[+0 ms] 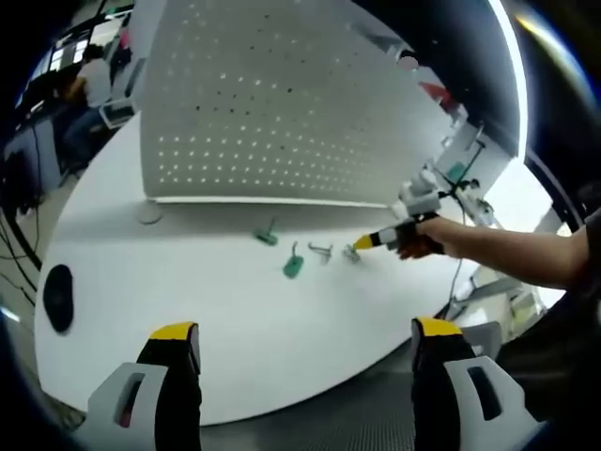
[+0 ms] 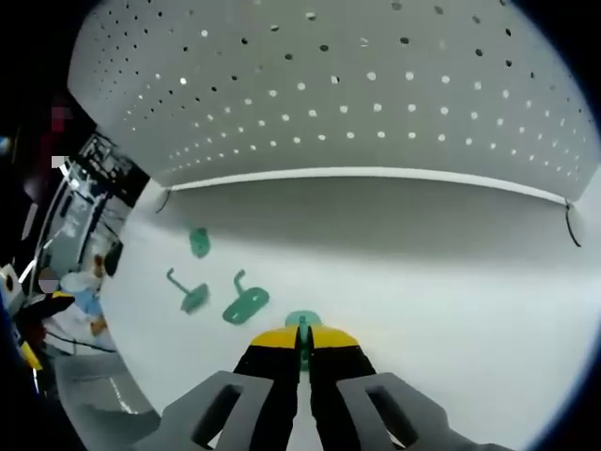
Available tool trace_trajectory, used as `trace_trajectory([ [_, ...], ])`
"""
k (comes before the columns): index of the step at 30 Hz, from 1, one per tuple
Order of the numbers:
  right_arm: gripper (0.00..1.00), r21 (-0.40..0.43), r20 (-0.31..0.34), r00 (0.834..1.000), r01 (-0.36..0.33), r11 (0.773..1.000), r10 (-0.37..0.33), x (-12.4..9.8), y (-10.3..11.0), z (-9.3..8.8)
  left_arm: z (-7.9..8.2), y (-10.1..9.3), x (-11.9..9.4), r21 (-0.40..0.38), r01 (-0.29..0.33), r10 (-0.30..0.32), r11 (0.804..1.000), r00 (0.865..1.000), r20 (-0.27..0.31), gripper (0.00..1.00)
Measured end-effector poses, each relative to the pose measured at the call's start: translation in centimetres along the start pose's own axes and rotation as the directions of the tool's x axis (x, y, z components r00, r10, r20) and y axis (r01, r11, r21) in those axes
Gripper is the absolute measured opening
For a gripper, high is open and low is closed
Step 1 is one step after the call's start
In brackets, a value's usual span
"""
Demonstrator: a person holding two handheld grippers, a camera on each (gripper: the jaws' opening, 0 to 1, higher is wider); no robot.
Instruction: Insert the hook assembly into the mounting plate slot until the hook locks in place.
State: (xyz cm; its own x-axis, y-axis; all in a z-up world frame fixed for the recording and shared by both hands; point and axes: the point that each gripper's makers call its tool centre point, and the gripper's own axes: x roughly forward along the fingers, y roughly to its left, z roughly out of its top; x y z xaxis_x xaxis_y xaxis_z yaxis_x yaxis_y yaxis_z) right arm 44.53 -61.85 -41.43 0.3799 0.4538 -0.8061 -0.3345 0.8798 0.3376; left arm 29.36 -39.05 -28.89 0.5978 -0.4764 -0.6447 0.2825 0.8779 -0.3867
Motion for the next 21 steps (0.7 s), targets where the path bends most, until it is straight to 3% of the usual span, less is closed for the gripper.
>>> trace_trajectory([
  [6,0.00,-0.027,0.041,0.999,0.004,1.000,-0.003,-0.9,0.6,0.9,0.5,-0.8,-0.2,0.023,0.023,-0.023,0.999,1.000,0.005,0.91],
  [9,0.00,-0.126,0.110,0.994,0.036,0.991,-0.022,-2.1,1.6,2.3,0.9,-1.2,-0.3,0.030,0.040,-0.041,0.999,0.999,0.013,0.86],
  [12,0.00,-0.146,0.162,0.987,0.028,0.989,-0.004,-3.3,3.2,3.4,1.0,-2.2,-0.4,0.040,0.092,-0.093,0.995,0.996,0.015,0.72],
  [14,0.00,-0.151,0.189,0.982,0.025,0.988,0.004,-3.8,3.8,4.0,1.2,-2.5,-0.4,0.041,0.092,-0.093,0.995,0.995,0.020,0.74],
  [21,0.00,-0.212,0.337,0.940,0.013,0.977,0.060,-7.0,7.9,6.9,2.4,-3.1,-0.6,0.074,0.092,-0.096,0.993,0.994,0.047,0.75],
])
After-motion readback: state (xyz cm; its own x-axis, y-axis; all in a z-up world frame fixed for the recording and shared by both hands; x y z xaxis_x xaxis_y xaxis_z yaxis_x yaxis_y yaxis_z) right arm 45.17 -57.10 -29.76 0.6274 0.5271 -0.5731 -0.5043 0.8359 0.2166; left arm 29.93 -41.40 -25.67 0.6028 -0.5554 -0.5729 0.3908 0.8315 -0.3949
